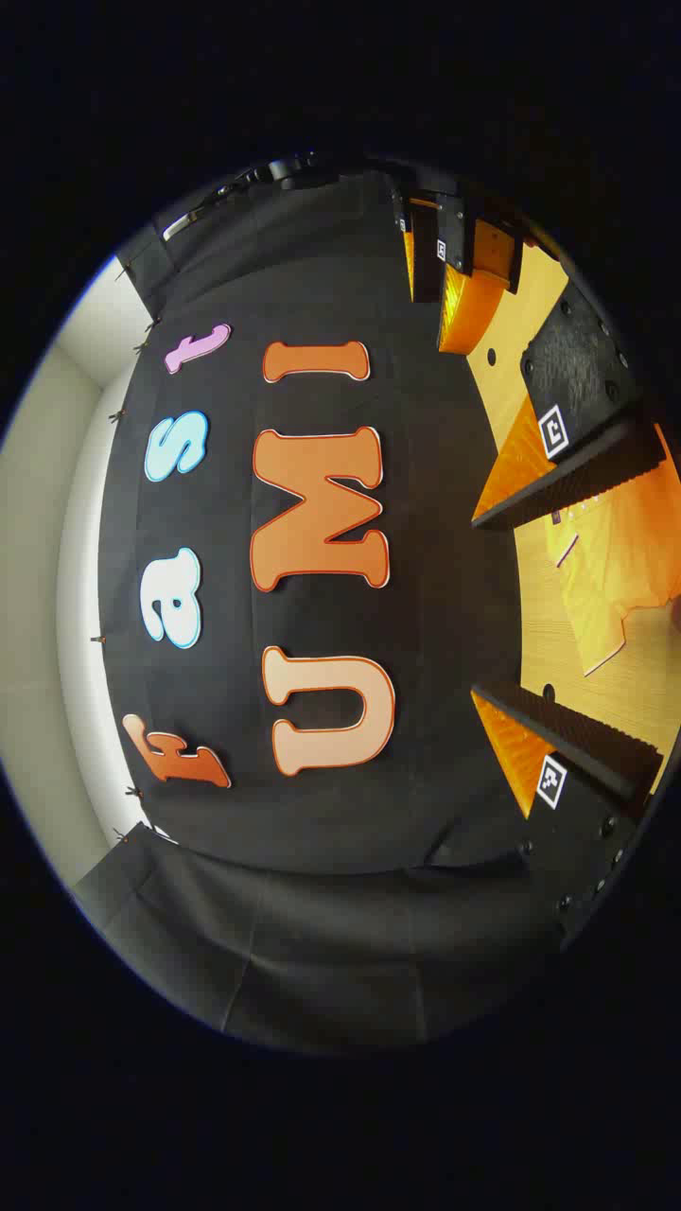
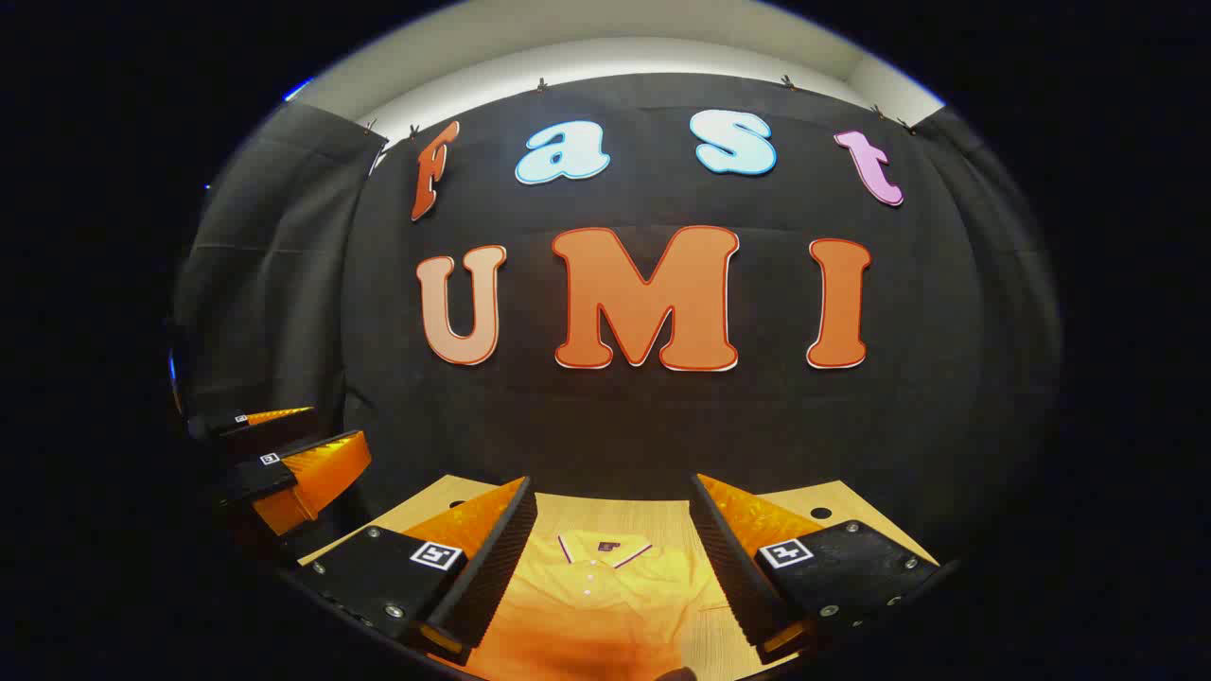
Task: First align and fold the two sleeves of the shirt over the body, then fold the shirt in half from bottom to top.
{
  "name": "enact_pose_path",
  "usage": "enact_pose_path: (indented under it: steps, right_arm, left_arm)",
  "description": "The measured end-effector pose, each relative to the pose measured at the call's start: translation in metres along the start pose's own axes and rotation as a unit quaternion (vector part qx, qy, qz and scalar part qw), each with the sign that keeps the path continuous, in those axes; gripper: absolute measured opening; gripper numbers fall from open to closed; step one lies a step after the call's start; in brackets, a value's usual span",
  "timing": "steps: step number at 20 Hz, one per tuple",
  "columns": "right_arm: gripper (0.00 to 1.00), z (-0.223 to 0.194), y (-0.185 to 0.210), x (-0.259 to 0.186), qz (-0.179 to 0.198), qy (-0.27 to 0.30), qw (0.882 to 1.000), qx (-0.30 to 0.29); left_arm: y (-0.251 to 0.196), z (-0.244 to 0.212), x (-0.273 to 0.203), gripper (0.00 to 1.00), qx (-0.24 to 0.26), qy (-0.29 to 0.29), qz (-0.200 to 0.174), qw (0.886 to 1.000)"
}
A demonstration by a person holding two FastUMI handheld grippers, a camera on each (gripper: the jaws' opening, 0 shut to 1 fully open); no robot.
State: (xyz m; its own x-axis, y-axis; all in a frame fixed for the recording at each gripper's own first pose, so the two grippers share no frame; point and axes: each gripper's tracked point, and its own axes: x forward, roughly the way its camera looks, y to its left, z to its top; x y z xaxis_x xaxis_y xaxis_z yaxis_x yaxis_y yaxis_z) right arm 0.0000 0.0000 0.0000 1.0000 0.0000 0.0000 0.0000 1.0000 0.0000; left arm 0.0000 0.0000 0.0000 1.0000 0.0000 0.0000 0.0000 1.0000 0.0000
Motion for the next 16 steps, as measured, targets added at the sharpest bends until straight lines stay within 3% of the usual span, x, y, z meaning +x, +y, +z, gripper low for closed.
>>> enact_pose_path:
  steps: [7,16]
  right_arm:
    - [0.98,-0.011,0.010,-0.005,-0.059,0.016,0.998,0.001]
    - [0.98,-0.002,-0.002,0.028,-0.004,0.001,1.000,0.010]
  left_arm:
    - [0.014,-0.008,0.013,0.97,0.003,-0.003,-0.051,0.999]
    - [0.013,-0.009,0.016,0.97,0.000,0.013,0.011,1.000]
